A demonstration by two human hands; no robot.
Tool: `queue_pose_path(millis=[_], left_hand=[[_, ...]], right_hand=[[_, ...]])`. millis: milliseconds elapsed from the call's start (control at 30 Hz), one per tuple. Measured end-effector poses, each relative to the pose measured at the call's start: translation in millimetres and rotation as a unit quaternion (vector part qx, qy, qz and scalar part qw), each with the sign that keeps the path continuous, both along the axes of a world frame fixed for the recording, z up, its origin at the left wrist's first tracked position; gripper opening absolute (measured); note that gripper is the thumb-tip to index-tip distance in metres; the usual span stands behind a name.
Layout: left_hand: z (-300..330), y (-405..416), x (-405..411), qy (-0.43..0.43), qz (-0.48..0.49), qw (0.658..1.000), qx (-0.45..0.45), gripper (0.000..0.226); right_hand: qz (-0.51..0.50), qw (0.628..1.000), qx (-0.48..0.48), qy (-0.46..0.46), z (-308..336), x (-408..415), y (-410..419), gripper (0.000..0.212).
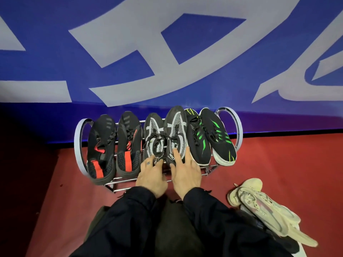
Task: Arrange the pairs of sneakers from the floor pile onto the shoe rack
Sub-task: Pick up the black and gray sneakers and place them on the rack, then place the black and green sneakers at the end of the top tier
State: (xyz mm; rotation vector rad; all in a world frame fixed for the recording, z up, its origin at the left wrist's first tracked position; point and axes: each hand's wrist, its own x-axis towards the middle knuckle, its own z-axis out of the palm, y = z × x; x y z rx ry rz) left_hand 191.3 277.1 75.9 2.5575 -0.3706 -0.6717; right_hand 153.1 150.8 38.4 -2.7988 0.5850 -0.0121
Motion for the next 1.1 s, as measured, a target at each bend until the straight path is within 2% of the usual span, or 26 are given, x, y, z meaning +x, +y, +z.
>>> queue_pose_path(millis=[100, 167, 233, 267, 333, 367, 433, 467, 500, 600, 700, 800, 867, 933, 1000, 1067, 1100], left_hand=[[4, -3, -1, -0.027, 0.014, 0.999, 0.013, 0.060], [7, -8, -4, -0.109, 0.017, 0.994, 0.024, 0.051], [12, -20, -5, -0.203, -0.015, 0.979, -0.002, 0.039], [15, -30, -3, -0.238, -0.043, 0.970, -0.024, 0.037], [20, -52, 1, -0.251, -0.115, 0.961, -0.031, 0.042], [22, -63, 3, -0.229, -0.142, 0.963, -0.013, 0.046], [19, -76, 10, -0.162, -0.164, 0.971, 0.055, 0.052], [16, -77, 13, -0.141, -0.161, 0.972, 0.093, 0.055], [13, -76, 16, -0.137, -0.154, 0.970, 0.127, 0.057], [7, -69, 21, -0.141, -0.143, 0.964, 0.175, 0.064], [4, -73, 17, -0.142, -0.123, 0.969, 0.158, 0.068], [0, -78, 17, -0.127, -0.124, 0.974, 0.144, 0.064], [0, -74, 23, -0.111, -0.123, 0.980, 0.115, 0.060], [4, -70, 31, -0.137, -0.086, 0.987, 0.004, 0.061], [13, -66, 39, -0.185, -0.006, 0.969, -0.163, 0.070], [31, -67, 44, -0.125, 0.115, 0.927, -0.333, 0.079], [43, -68, 46, -0.049, 0.189, 0.880, -0.432, 0.080]], right_hand=[[0.018, 1.000, -0.003, 0.015, 10, -4, -6, 0.065], [0.012, 0.999, 0.023, -0.030, 24, -9, -15, 0.062], [-0.060, 0.986, 0.079, -0.135, 37, -13, -33, 0.052], [-0.137, 0.969, 0.121, -0.169, 34, -14, -47, 0.048], [-0.313, 0.901, 0.262, -0.149, 27, -9, -73, 0.046], [-0.365, 0.847, 0.370, -0.111, 23, -5, -80, 0.046], [-0.381, 0.710, 0.588, -0.065, 20, 0, -79, 0.037], [-0.380, 0.668, 0.637, -0.063, 23, 1, -76, 0.032], [-0.377, 0.654, 0.652, -0.070, 27, 2, -75, 0.027], [-0.373, 0.670, 0.624, -0.151, 59, 7, -73, 0.009], [-0.329, 0.686, 0.606, -0.232, 100, 9, -68, 0.009], [-0.308, 0.692, 0.595, -0.268, 128, 2, -78, 0.008], [-0.281, 0.739, 0.552, -0.266, 138, -6, -97, 0.006], [-0.235, 0.792, 0.488, -0.281, 148, -14, -124, 0.012], [-0.187, 0.823, 0.435, -0.313, 162, -16, -154, 0.014], [-0.142, 0.849, 0.396, -0.319, 180, -13, -181, 0.019], [-0.123, 0.855, 0.397, -0.312, 190, -10, -192, 0.021]])
